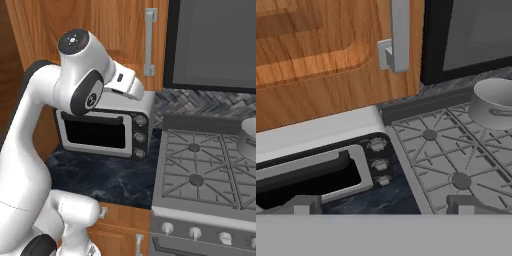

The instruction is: Open the cabinet and move the ladle to the pot. Then close the cabinet.

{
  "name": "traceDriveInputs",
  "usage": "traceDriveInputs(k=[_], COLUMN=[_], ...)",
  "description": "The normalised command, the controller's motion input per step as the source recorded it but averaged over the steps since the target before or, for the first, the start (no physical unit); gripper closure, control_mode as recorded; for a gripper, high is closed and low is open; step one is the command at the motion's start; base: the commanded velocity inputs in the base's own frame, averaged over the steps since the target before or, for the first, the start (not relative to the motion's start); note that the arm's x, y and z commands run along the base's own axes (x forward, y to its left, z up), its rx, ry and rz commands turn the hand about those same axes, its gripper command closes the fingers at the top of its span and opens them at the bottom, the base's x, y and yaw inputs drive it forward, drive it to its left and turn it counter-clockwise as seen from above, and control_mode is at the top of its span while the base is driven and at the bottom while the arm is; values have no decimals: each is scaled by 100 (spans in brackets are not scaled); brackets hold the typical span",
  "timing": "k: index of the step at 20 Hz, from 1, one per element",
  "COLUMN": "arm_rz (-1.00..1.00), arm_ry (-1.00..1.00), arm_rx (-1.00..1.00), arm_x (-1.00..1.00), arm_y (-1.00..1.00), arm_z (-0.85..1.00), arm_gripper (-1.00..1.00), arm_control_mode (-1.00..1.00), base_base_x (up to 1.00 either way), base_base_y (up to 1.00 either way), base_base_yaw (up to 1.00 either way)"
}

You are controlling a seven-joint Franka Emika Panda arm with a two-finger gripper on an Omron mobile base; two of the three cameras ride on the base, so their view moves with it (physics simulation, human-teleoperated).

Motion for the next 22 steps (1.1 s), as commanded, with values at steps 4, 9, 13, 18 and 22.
traceDriveInputs(k=[4,9,13,18,22], arm_rz=[0,0,0,0,0], arm_ry=[-6,-5,-7,-10,-10], arm_rx=[0,0,1,2,3], arm_x=[0,0,6,8,1], arm_y=[-48,-26,-16,-7,0], arm_z=[23,16,16,18,12], arm_gripper=[-100,-100,-100,-100,-100], arm_control_mode=[-100,-100,-100,-100,-100], base_base_x=[0,0,0,0,0], base_base_y=[0,0,0,0,0], base_base_yaw=[0,0,0,0,0])
